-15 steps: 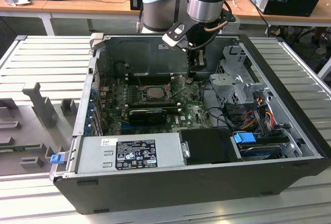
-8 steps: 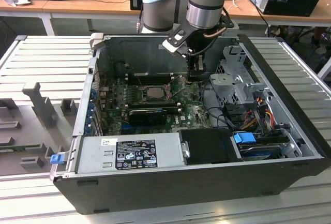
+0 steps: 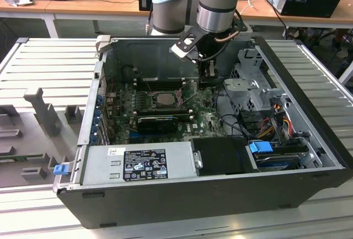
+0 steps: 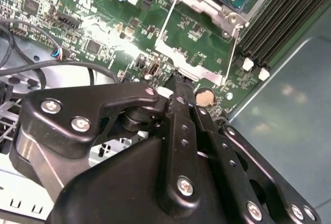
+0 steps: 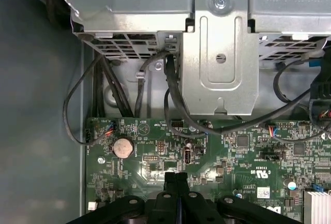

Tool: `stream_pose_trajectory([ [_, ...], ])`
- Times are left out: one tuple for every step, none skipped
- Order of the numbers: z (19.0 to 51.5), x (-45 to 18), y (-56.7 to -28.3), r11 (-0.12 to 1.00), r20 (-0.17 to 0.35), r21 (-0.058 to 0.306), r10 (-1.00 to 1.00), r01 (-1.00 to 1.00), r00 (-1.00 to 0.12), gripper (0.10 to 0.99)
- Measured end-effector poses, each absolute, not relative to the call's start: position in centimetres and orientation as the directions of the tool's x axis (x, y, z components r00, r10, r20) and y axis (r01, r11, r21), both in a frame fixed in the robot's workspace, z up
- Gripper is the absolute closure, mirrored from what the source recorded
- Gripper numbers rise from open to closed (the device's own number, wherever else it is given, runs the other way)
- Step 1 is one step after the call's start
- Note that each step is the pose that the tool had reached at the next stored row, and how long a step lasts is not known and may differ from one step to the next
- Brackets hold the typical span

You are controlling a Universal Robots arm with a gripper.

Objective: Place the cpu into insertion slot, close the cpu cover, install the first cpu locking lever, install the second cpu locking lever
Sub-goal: 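Close the cpu cover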

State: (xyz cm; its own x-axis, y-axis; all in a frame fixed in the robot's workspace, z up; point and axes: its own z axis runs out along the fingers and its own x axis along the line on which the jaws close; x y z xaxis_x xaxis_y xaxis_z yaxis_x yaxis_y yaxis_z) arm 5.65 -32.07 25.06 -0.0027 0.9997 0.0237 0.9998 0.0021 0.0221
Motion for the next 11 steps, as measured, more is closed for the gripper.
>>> stream_pose_trajectory([
  [25.06, 5.52, -32.07, 0.002, 0.024, 0.022, 1.000, 1.000, -0.003, 0.980],
  [25.06, 5.33, -32.07, 0.002, 0.024, 0.022, 1.000, 1.000, -0.003, 0.980],
  [25.06, 5.27, -32.07, 0.002, 0.024, 0.022, 1.000, 1.000, -0.003, 0.980],
  [25.06, 5.24, -32.07, 0.002, 0.024, 0.022, 1.000, 1.000, -0.003, 0.980],
  [25.06, 5.24, -32.07, 0.002, 0.024, 0.022, 1.000, 1.000, -0.003, 0.980],
  [25.06, 5.23, -32.07, 0.002, 0.024, 0.022, 1.000, 1.000, -0.003, 0.980],
  [25.06, 5.17, -32.07, 0.002, 0.024, 0.022, 1.000, 1.000, -0.002, 0.980],
  [25.06, 5.13, -32.06, 0.002, 0.024, 0.022, 1.000, 1.000, -0.003, 0.980],
  [25.06, 5.03, -32.07, 0.002, 0.024, 0.022, 1.000, 1.000, -0.003, 0.980],
  [25.06, 4.99, -32.07, 0.002, 0.024, 0.022, 1.000, 1.000, -0.003, 0.980],
  [25.06, 4.94, -32.07, 0.002, 0.024, 0.022, 1.000, 1.000, -0.003, 0.980],
])
